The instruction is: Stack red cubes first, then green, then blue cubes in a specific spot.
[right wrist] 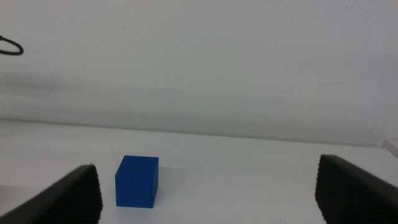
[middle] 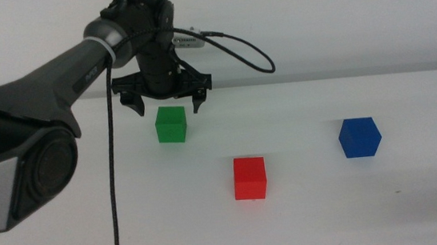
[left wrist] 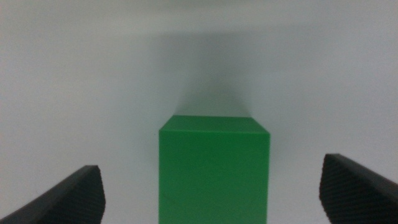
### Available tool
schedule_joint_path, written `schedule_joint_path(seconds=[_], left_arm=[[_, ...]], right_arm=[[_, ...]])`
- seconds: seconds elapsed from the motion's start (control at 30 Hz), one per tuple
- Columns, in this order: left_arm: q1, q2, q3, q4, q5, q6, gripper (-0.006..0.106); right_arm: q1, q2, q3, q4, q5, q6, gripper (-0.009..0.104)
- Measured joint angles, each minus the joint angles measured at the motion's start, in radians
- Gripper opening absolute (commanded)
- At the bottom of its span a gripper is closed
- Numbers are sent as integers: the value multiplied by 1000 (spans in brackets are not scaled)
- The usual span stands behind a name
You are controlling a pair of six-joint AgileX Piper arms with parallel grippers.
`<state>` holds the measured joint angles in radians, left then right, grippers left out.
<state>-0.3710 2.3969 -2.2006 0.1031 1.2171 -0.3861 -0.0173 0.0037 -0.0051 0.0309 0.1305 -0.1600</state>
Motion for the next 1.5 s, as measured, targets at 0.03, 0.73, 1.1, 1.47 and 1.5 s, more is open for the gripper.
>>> schedule_joint_path(seconds=[0.03,0.73,1.1,1.47,1.5], left_arm=[[1,3,0,0,0,0,92],[1,59,0,-4,0,0,46],[-11,-105,59,3,-1,3,-2],[-269,-452,430,49,11,-345,-2],[-290,-447,430,49,13,-363,-2]], right_arm=[[0,0,0,0,0,0,92],[0,0,0,0,0,0,92],[0,0,0,0,0,0,92],[0,0,0,0,0,0,92],[0,0,0,0,0,0,92]])
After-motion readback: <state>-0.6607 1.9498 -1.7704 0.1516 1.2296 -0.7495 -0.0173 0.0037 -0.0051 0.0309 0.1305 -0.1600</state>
